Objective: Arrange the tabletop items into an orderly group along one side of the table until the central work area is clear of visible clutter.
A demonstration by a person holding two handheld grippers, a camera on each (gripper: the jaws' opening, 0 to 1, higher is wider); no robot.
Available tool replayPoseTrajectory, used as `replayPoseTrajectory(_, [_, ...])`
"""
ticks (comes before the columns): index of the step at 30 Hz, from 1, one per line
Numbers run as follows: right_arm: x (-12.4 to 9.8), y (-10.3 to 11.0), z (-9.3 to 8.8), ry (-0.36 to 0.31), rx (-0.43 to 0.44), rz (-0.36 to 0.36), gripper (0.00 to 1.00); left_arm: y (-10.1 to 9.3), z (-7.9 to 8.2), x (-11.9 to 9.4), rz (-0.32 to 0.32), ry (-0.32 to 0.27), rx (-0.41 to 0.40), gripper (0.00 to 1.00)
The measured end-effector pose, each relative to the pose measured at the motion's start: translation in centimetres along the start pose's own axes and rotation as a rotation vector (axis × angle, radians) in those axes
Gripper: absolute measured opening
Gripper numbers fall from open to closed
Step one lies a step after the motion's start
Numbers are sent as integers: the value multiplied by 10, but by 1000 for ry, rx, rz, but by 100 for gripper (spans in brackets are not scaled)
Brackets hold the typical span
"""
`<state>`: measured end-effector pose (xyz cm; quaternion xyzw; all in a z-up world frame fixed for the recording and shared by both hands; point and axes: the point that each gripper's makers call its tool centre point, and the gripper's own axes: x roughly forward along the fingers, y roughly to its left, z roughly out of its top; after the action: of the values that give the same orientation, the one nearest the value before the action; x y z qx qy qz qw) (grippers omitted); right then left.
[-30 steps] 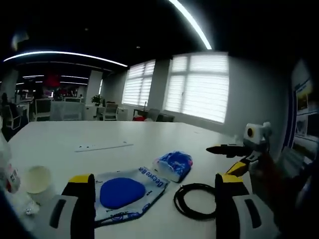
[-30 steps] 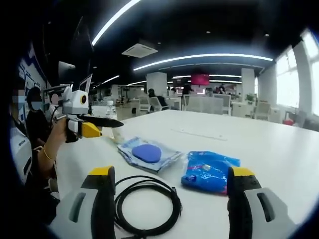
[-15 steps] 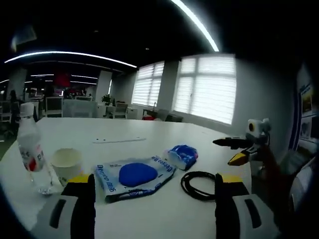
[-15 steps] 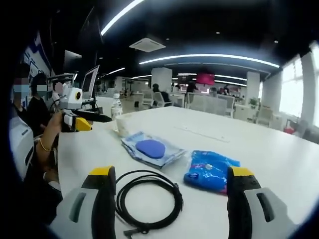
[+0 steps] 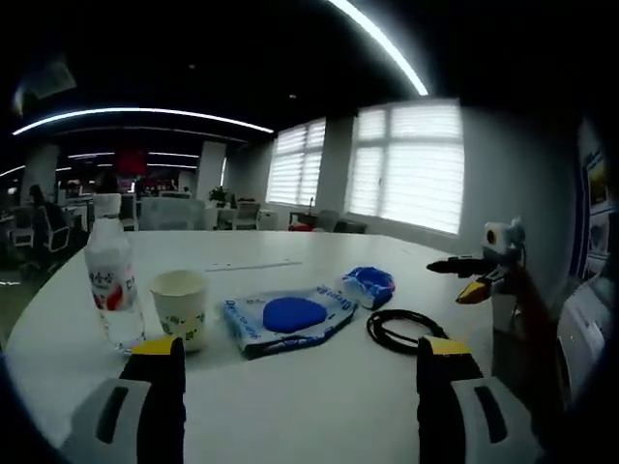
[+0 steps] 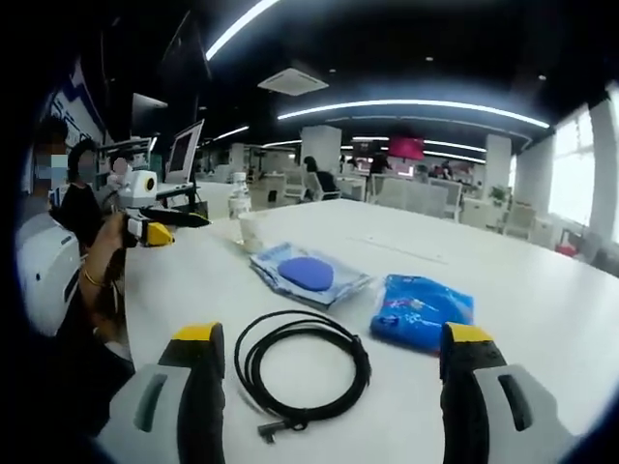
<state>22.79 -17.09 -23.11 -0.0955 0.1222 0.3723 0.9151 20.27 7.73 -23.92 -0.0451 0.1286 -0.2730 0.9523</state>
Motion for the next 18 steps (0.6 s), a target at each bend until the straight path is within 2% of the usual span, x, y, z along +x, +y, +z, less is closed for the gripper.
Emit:
replayPoseTrajectory(2, [-6,5,-5,2,13,18,90,9,-4,-15,16,-19,0,100])
replayPoseTrajectory(4, [-14,11,-14,17,-4,16,90,17,-7,-44,63,-27,47,100])
replayPoseTrajectory(5, [-20,20,-20,28,-4,36,91,25,-15,-61,96,-12,60,100])
replayPoseTrajectory(8, [-26,27,-23,34,-32,37,93,30,-17,-87,95,-42,48,99])
replayPoseTrajectory(13, [-35,33,-24,41,-35,31,93,44,-21,-115,173,-43,65,99])
replayPoseTrajectory(18, [-44,32,-27,46,-35,-1,92,46,-20,-132,187,-63,60,99])
